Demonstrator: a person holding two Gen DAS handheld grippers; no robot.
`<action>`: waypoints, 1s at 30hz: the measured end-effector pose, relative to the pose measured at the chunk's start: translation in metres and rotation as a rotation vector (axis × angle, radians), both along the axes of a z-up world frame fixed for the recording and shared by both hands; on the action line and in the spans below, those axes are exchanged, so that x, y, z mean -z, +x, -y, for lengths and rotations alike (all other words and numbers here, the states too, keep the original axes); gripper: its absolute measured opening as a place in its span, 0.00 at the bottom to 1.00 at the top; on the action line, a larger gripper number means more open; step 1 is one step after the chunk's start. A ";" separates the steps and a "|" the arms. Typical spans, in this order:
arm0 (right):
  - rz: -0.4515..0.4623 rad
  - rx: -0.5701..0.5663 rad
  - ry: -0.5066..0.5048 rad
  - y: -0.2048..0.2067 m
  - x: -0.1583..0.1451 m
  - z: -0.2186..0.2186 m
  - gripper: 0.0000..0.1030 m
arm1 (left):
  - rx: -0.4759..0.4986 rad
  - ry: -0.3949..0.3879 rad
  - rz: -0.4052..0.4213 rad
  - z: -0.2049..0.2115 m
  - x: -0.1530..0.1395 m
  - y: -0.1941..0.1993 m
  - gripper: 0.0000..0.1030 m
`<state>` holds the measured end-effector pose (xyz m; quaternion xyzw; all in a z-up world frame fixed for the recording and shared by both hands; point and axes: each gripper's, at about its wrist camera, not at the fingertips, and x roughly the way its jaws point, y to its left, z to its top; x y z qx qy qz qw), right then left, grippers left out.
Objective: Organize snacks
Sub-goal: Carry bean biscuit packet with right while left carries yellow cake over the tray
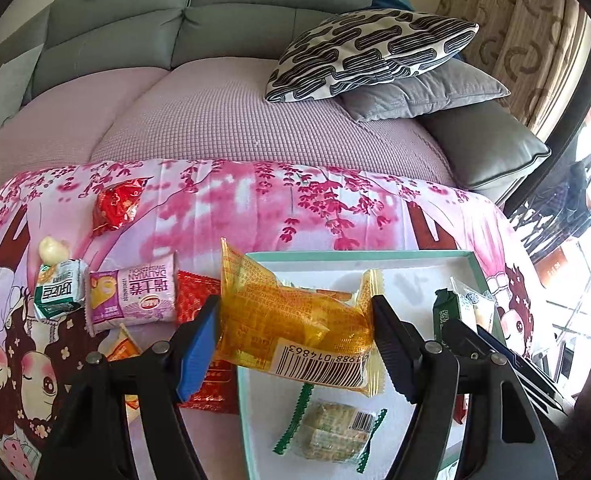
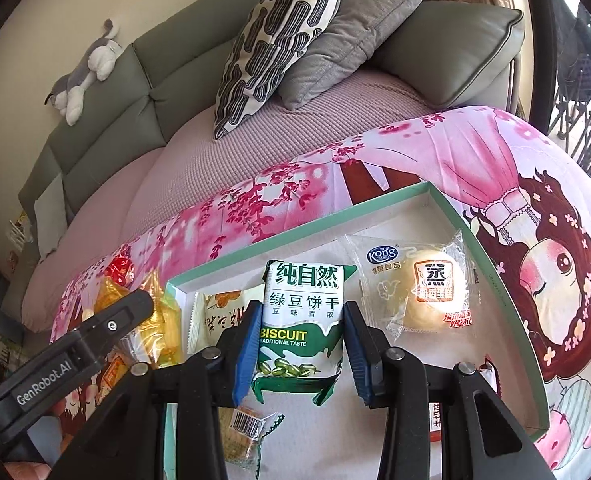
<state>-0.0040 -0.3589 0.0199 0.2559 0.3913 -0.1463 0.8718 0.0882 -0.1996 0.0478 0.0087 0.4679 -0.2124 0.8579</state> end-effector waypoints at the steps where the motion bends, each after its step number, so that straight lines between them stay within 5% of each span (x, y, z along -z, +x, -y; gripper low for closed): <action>1: -0.004 0.003 -0.001 0.000 0.001 0.001 0.41 | 0.005 0.000 -0.008 0.004 0.003 0.002 0.72; 30: -0.113 -0.018 -0.050 0.010 0.023 0.002 0.41 | 0.026 0.022 -0.097 0.034 0.038 0.015 0.73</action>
